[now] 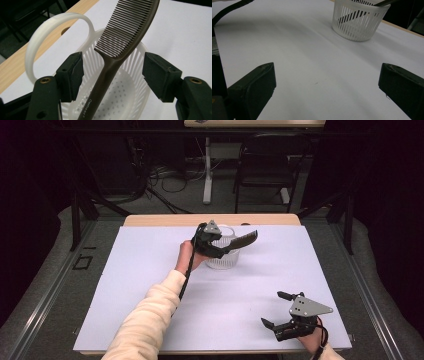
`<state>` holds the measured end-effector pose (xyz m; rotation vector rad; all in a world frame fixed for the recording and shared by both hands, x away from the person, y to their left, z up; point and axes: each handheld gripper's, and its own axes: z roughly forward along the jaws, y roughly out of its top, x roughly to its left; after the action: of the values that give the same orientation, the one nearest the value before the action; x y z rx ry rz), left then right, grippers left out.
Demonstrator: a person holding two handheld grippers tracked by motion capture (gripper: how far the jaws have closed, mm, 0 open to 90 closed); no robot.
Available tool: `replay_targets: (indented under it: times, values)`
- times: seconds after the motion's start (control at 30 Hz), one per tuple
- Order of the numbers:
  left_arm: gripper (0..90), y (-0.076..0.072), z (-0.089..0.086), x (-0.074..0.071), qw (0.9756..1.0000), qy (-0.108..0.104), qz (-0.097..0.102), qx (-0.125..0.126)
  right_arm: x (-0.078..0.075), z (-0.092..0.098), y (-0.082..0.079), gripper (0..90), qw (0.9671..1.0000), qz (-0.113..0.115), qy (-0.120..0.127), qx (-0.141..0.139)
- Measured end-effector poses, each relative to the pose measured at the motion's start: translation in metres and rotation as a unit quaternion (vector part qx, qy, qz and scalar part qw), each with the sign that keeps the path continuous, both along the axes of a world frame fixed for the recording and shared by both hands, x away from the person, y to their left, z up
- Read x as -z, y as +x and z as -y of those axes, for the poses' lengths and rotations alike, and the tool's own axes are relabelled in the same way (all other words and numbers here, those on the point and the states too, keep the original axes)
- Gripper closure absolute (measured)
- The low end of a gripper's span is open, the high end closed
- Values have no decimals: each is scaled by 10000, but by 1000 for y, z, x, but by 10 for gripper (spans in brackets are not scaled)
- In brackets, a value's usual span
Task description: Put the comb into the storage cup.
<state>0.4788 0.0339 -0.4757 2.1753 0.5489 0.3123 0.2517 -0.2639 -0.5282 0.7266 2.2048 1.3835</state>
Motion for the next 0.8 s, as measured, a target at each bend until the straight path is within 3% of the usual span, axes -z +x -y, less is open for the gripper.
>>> replay_targets:
  times: [0.27,0.8]
  values:
    - [174,-6,-4,-8,10000,49,-28,-80,0,-1,0,8,10000,-6,0,-18]
    - [1,-19,-18,-23,9997,91,-130,-166,0,-1,0,9,10000,2,6,-31]
